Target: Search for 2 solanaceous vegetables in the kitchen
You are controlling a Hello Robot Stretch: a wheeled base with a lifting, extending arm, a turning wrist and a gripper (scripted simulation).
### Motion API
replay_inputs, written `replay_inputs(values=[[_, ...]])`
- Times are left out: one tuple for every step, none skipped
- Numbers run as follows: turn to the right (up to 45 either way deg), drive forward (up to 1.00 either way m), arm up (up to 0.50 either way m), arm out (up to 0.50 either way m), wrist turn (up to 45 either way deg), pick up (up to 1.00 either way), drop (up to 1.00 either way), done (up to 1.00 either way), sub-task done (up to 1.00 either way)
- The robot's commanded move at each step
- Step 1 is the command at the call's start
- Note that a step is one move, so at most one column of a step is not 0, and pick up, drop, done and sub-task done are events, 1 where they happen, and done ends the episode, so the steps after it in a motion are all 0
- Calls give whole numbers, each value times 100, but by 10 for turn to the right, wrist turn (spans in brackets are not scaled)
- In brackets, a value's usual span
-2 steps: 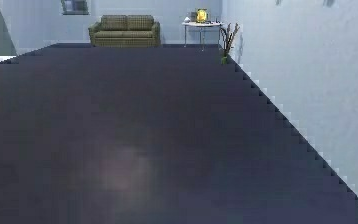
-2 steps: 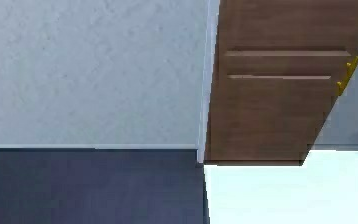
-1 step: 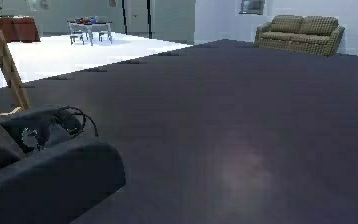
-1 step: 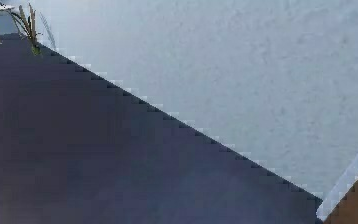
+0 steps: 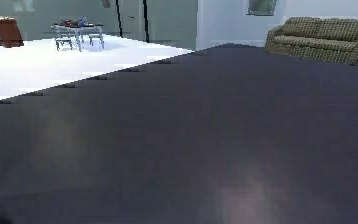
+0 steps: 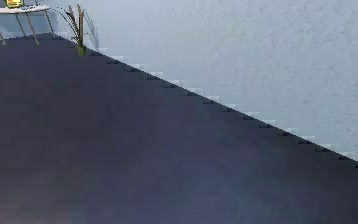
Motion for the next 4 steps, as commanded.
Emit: replay_inputs(values=[[0,50,0,0,0,0,0,0,0],[-300,0,0,0,0,0,0,0,0],[0,100,0,0,0,0,0,0,0],[0,100,0,0,0,0,0,0,0]])
